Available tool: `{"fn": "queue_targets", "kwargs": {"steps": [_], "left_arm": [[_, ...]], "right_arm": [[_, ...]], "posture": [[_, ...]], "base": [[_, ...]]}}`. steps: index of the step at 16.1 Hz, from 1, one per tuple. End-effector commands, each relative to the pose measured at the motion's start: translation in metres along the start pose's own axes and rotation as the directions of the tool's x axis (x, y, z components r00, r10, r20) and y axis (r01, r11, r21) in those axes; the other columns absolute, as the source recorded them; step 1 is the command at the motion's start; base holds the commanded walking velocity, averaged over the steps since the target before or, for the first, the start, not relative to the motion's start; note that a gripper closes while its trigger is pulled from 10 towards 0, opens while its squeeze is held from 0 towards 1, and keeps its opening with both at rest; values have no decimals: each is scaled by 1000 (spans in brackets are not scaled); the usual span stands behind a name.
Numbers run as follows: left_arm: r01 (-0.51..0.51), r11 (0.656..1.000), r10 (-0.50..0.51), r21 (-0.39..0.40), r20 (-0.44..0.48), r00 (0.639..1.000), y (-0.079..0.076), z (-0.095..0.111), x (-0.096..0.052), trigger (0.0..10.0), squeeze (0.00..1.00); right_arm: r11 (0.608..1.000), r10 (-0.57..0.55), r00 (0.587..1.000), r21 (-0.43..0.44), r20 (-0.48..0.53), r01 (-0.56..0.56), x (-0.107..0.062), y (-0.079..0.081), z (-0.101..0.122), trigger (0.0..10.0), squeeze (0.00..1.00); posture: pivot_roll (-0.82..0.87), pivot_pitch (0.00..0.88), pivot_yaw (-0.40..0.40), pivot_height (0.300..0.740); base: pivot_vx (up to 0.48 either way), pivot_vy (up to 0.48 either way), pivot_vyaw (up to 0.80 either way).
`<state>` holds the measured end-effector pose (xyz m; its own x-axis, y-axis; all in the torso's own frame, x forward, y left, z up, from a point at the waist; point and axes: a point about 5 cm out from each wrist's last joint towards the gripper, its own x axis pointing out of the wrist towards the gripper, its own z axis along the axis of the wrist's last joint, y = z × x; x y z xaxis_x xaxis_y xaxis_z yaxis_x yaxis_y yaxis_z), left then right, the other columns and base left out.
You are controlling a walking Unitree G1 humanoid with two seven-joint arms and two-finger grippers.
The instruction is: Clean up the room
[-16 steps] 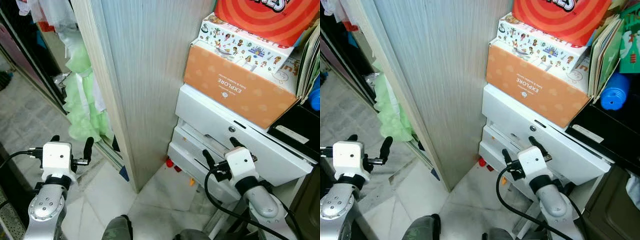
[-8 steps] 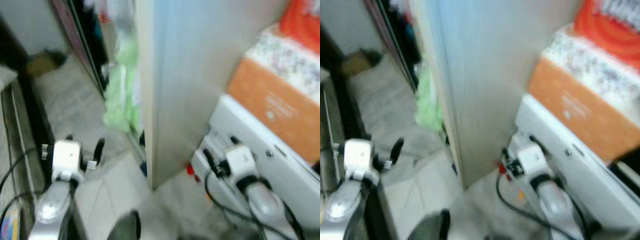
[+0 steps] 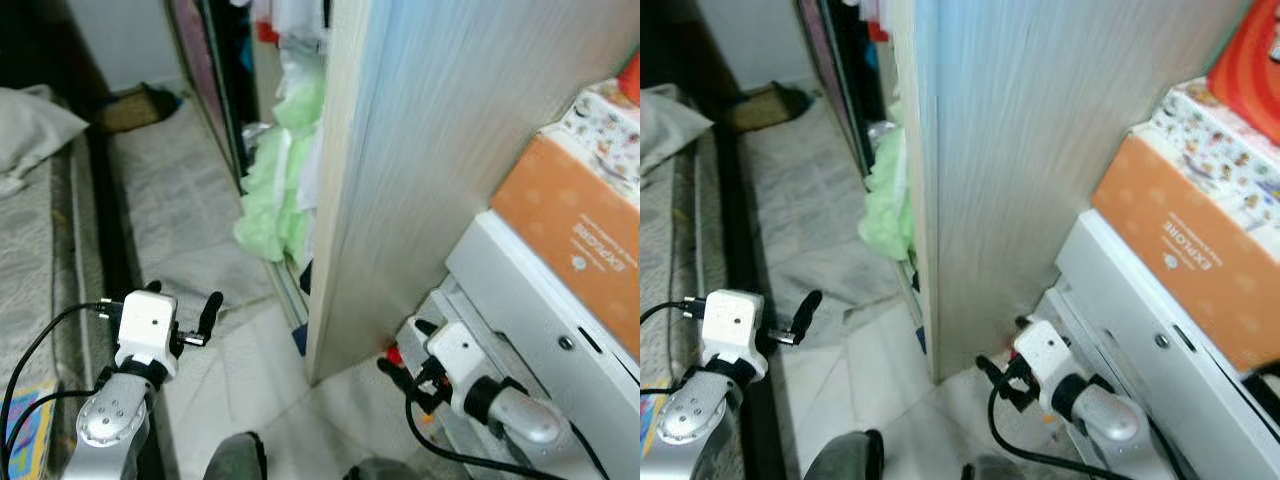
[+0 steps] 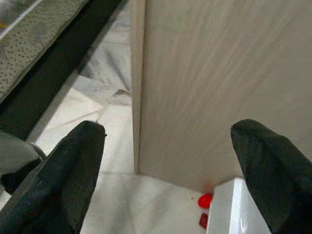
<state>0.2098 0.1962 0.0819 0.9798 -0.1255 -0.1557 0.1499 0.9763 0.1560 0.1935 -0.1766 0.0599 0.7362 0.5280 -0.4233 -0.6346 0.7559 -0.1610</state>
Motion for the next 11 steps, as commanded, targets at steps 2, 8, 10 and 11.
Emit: {"fn": "queue_targets", "kwargs": {"steps": [2, 8, 10, 11], "left_arm": [[12, 1000, -12, 2, -3, 1000, -1, -1, -2, 10000, 0], [12, 1000, -12, 9, -5, 1000, 0, -1, -2, 10000, 0], [11, 1000, -11, 13, -7, 1000, 1, -2, -2, 10000, 0], [11, 1000, -11, 13, -7, 1000, 1, -2, -2, 10000, 0]], "right_arm": [[1000, -5, 1000, 12, -2, 5, -3, -2, 0, 10000, 0], [999, -28, 1000, 22, 14, 27, 3, -6, -3, 10000, 0], [999, -33, 999, 23, 19, 32, 6, -6, -4, 10000, 0], [999, -33, 999, 21, 20, 33, 6, -6, -4, 10000, 0]], "posture": [[-9, 131, -37, 740], [-8, 132, -35, 740], [-5, 129, -34, 740], [-5, 129, -34, 740]], "base": [[0, 0, 0], [0, 0, 0], [0, 0, 0], [0, 0, 0]]}}
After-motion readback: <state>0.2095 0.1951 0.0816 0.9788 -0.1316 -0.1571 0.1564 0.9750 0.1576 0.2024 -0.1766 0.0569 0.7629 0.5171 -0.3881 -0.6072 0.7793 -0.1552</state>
